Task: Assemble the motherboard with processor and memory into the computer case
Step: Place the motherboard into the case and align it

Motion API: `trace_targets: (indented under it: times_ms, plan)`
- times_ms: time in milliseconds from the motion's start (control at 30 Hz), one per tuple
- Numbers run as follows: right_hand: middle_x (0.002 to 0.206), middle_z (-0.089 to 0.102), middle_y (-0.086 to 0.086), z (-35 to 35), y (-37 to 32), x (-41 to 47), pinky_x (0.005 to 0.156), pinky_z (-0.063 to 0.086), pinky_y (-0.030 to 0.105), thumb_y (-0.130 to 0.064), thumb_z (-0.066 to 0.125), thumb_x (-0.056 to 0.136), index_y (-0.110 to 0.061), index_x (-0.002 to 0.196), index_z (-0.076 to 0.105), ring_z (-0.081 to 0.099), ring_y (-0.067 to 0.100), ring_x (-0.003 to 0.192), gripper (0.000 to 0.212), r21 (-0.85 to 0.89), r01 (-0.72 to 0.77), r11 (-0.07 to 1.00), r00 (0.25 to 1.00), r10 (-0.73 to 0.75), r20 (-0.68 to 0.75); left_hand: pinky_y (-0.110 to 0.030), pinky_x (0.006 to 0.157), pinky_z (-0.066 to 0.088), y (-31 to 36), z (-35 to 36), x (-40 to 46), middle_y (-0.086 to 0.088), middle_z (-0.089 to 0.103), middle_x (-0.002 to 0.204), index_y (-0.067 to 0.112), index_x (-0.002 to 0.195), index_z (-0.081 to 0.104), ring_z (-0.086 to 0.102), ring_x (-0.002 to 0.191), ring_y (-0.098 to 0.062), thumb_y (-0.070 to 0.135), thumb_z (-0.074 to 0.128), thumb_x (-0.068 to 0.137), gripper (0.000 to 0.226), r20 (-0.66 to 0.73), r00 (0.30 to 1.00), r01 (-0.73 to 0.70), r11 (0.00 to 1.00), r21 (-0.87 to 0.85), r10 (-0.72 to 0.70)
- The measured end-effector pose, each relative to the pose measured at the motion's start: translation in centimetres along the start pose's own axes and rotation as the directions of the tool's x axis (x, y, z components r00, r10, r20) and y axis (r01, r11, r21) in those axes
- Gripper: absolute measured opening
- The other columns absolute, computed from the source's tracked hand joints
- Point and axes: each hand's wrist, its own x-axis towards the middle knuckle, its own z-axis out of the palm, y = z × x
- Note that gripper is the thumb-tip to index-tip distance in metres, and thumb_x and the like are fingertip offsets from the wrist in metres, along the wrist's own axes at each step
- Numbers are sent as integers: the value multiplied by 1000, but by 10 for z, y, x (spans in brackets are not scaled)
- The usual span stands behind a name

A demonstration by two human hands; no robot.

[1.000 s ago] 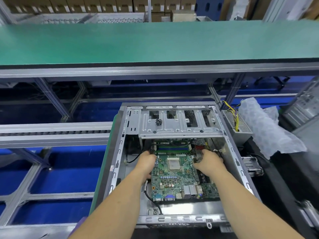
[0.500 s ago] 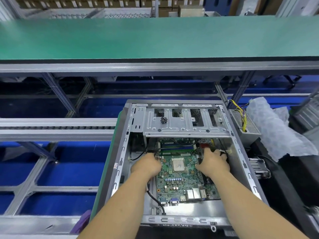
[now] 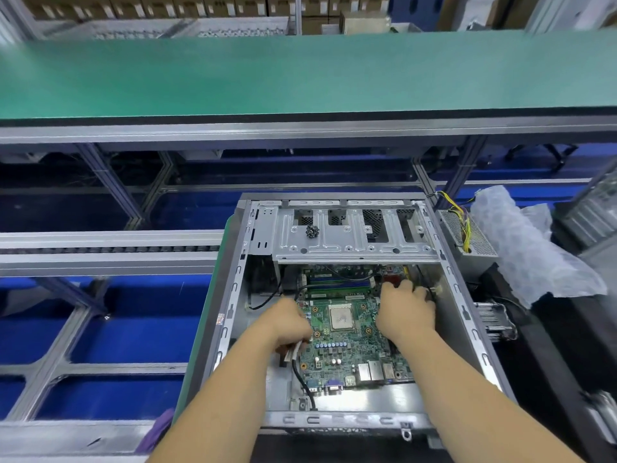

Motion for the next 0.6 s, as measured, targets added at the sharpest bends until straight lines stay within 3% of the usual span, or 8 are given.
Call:
trace_targets:
  times_ms: [67,133,200,267,367,433,600]
  plan:
    - [117,61,8,-1,-8,-4,81,54,38,-22,62,91,-16,117,61,59,27,104,27,114,204,972,978,-198,-68,-26,50,49,8,0,-6,-15,67,66,0,85,69,61,51,-20,-2,62,82,7,65,993,-91,982,-164,103]
    - [96,66,-4,-3,-20,-11,70,54,30,-20,63,90,-23,110,68,61,12,81,21,337,377,863,915,-404,12,-21,50,47,12,1,-10,-14,70,69,6,89,69,61,55,-15,-1,62,85,10,102,977,-169,971,-168,187]
    - [89,65,-9,-5,-29,-13,73,55,31,-18,67,89,-27,112,71,60,11,79,25,392,464,795,844,-531,76,-19,59,46,13,4,-11,-13,72,73,10,86,66,62,62,-14,-1,59,87,13,116,968,-211,970,-118,224]
    - [87,65,-10,-5,-31,-11,75,56,32,-20,72,88,-24,112,72,61,12,80,25,372,493,787,828,-555,78,-28,65,46,12,5,-12,-16,73,78,9,89,59,62,71,-21,-3,55,92,13,125,966,-213,970,-117,227]
    - [75,57,-18,-5,-26,-8,71,49,27,-21,78,86,-19,106,76,54,2,70,20,336,516,788,818,-570,79,-29,57,44,12,4,-14,-18,70,80,7,98,50,60,70,-25,-5,50,96,12,121,966,-210,967,-144,227]
    - [72,57,-20,-8,-23,-7,71,48,26,-20,80,84,-18,99,78,54,-1,68,15,367,500,785,827,-558,68,-33,64,44,13,3,-16,-19,70,81,6,103,49,60,72,-25,-5,49,97,13,136,960,-224,961,-162,247]
    - [77,66,-7,-3,-25,-16,74,55,31,-24,80,85,-15,92,78,65,18,77,11,417,472,777,838,-542,61,-32,73,45,14,3,-19,-13,69,72,8,104,49,63,64,-20,-7,51,93,19,153,945,-261,948,-183,290]
